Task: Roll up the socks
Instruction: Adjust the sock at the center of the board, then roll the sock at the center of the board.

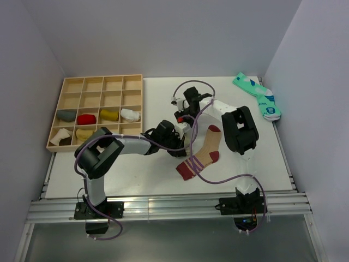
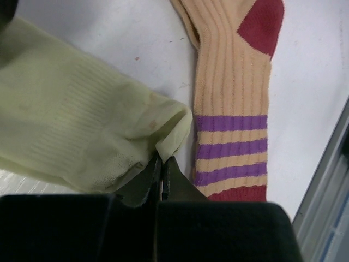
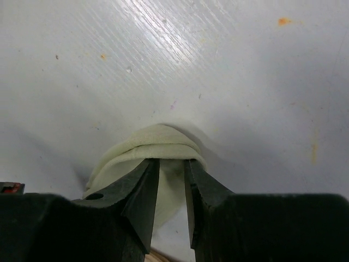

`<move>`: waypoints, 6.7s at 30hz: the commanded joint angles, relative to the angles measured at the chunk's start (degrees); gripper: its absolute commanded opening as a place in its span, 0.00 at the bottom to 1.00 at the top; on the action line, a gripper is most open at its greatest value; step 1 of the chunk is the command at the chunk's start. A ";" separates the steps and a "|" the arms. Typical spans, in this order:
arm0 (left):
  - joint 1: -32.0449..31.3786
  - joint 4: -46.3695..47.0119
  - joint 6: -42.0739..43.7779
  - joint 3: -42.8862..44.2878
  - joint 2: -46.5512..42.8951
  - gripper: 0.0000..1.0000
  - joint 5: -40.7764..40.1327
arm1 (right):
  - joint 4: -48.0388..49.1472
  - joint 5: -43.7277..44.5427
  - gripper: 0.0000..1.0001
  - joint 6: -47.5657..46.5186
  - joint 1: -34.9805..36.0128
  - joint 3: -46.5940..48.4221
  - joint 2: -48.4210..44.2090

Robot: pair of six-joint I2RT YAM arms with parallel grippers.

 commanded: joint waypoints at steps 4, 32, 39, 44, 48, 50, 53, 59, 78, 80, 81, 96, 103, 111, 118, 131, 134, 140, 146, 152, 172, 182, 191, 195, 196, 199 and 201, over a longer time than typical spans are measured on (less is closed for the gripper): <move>1.89 -3.97 -3.19 2.08 3.04 0.00 5.56 | 5.62 -3.01 0.38 1.86 -0.12 -4.05 -5.14; 9.10 -11.18 -18.04 8.58 8.31 0.00 16.28 | 6.16 -16.19 0.43 -9.09 -13.04 -16.97 -21.48; 9.89 -15.48 -20.59 10.69 10.77 0.00 18.48 | 3.87 -19.36 0.41 -24.75 -11.47 -24.96 -27.11; 10.68 -18.30 -20.77 12.28 12.36 0.00 19.71 | 5.79 -18.31 0.40 -31.70 -8.92 -30.41 -31.40; 10.95 -18.91 -21.12 12.63 12.53 0.00 20.68 | 8.61 -16.46 0.41 -33.38 -6.28 -34.19 -33.53; 10.95 -19.09 -21.39 12.63 12.53 0.00 20.77 | 10.01 -14.54 0.42 -33.74 -3.83 -35.34 -34.23; 10.95 -19.18 -21.39 12.63 12.36 0.00 20.86 | 14.05 -12.69 0.46 -32.60 -0.75 -37.71 -34.93; 10.95 -19.00 -21.65 12.28 12.27 0.00 20.95 | 19.68 -6.89 0.49 -31.19 3.65 -39.30 -35.90; 10.95 -19.79 -21.21 13.24 11.74 0.00 22.26 | 22.85 2.78 0.47 -34.79 10.15 -41.58 -34.49; 10.95 -19.70 -21.21 13.33 11.83 0.00 22.44 | 23.46 3.75 0.47 -35.31 10.86 -42.11 -34.41; 11.04 -19.79 -21.21 13.51 11.83 0.00 22.44 | 23.90 4.19 0.47 -35.40 11.56 -42.63 -34.15; 10.86 -17.33 -22.62 12.81 10.43 0.00 24.46 | 22.94 7.53 0.45 -36.55 14.64 -42.20 -31.86; 10.86 -16.72 -22.62 12.37 9.37 0.00 25.43 | 22.24 8.85 0.40 -35.85 15.08 -40.62 -30.02; 10.77 -15.31 -23.06 10.52 8.23 0.00 26.13 | 21.45 9.12 0.28 -34.88 15.26 -38.60 -28.52; 10.77 -9.60 -27.62 7.01 4.28 0.04 23.41 | 13.82 4.38 0.11 -32.95 13.94 -33.94 -27.38; 9.54 1.47 -37.56 -5.29 -5.39 0.25 5.15 | -1.14 -9.68 0.06 -26.97 11.30 -24.10 -22.90; 9.54 4.20 -39.40 -9.16 -8.29 0.26 2.94 | -3.33 -13.02 0.06 -25.30 11.30 -21.99 -20.01; 9.37 6.75 -41.60 -16.28 -15.49 0.31 -5.15 | -4.48 -16.98 0.04 -20.91 10.95 -19.35 -15.51; 7.70 2.73 -36.96 -18.49 -21.91 0.35 -18.14 | -5.71 -20.76 0.02 -16.07 9.64 -17.33 -11.91; -0.47 6.21 -27.02 -21.37 -25.17 0.37 -31.33 | -8.52 -23.49 0.00 -13.43 4.72 -14.79 -8.32; -6.63 32.50 -0.21 -25.08 -19.64 0.41 -26.71 | -21.00 -30.35 0.00 -17.21 -0.91 -9.68 0.66; -4.70 37.42 -3.19 -21.03 -9.27 0.41 -26.87 | -20.65 -30.00 0.00 -17.48 -1.00 -10.82 -0.30; -1.88 32.68 -4.34 -17.69 -4.96 0.45 -23.27 | -20.04 -28.85 0.00 -17.21 -1.09 -10.73 -0.57; -1.88 29.87 -4.51 -16.73 -3.73 0.52 -21.95 | -19.60 -28.06 0.00 -16.86 -1.09 -10.03 -0.74; -1.71 29.61 -4.77 -16.38 -3.46 0.53 -19.77 | -19.60 -27.97 0.00 -16.77 -1.00 -9.86 -0.74; -0.83 28.47 -5.65 -15.68 -2.50 0.55 -18.43 | -19.51 -27.97 0.00 -16.68 -1.00 -9.59 -0.57; -0.83 27.50 -5.65 -15.15 -1.97 0.54 -18.17 | -19.34 -27.97 0.00 -16.68 -1.00 -9.68 -0.57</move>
